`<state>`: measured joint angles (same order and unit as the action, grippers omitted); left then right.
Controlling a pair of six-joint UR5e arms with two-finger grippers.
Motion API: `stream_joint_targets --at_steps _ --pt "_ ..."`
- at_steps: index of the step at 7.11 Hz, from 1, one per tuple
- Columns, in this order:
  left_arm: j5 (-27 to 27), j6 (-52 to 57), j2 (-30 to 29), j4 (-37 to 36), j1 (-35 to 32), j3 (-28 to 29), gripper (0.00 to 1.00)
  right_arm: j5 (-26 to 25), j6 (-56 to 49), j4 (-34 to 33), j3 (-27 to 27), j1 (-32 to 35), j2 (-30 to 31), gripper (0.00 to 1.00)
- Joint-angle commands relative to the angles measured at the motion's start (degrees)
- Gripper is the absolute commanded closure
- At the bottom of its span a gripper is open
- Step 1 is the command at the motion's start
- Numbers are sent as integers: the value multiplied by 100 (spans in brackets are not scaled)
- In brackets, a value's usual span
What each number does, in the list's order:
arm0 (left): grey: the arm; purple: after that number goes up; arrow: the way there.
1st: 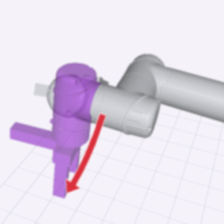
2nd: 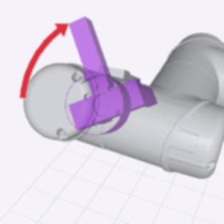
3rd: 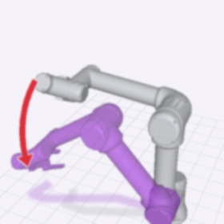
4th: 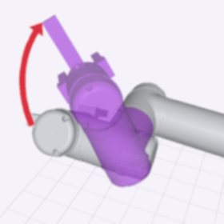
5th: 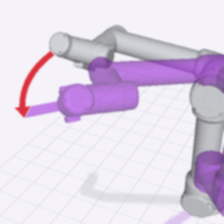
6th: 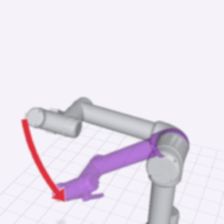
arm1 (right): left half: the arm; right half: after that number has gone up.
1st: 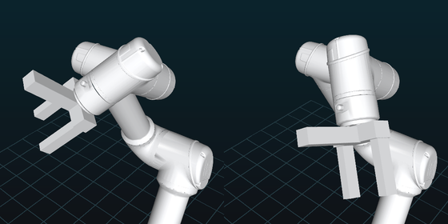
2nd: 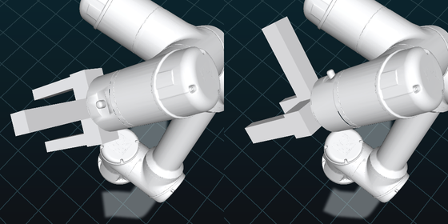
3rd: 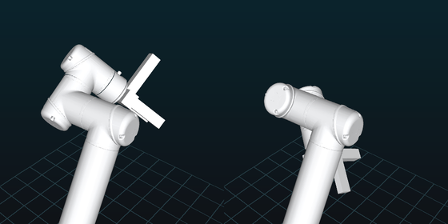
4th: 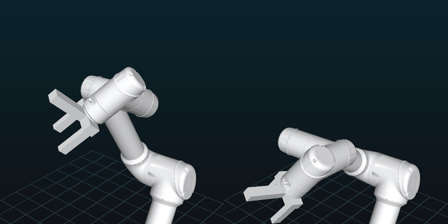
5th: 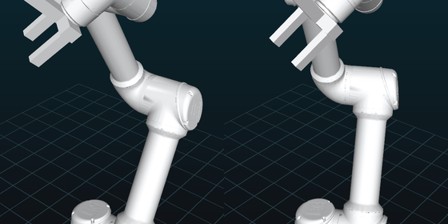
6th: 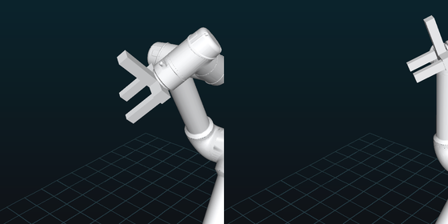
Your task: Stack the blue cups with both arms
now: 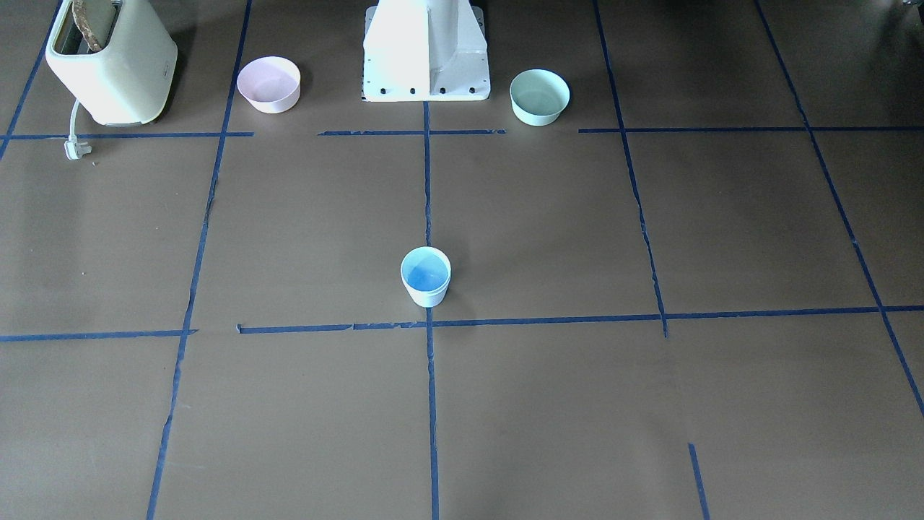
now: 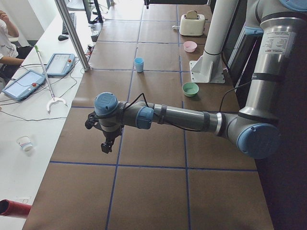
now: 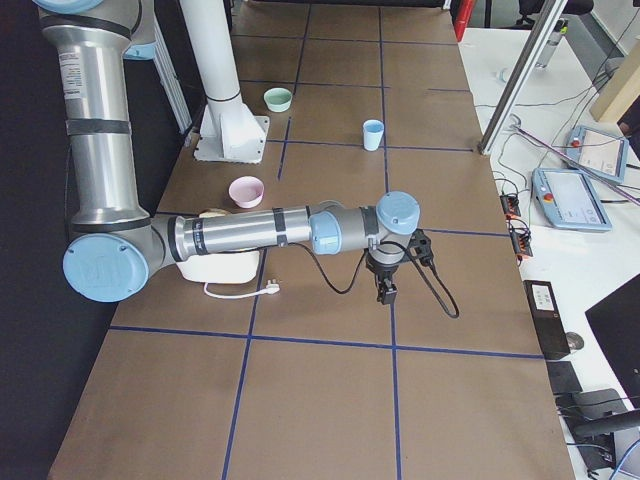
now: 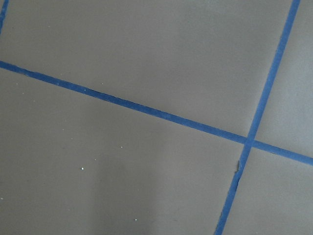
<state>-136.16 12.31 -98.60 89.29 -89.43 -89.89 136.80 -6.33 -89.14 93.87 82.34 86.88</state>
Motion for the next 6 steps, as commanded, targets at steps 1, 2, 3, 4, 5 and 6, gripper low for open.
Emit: stream_joint_targets --at_steps 1,2,3,4,5,6 --pt "2 34 -228 -1058 -74 33 0 -13 -228 19 -106 229 31 0" --pt "-15 34 -151 -1054 -83 68 0 -22 -228 -42 -36 369 -12 0" --pt "-24 0 -124 -1063 -83 112 0 -57 -228 -60 -18 379 -22 0" --pt "-42 -18 -98 -1037 -84 208 0 -57 -228 -60 -18 388 -13 0" --pt "-42 -27 -80 -1036 -84 209 0 -57 -228 -69 -9 353 -4 0" --pt "-50 -27 -28 -1036 -84 209 0 -57 -228 -147 -9 371 -4 0"
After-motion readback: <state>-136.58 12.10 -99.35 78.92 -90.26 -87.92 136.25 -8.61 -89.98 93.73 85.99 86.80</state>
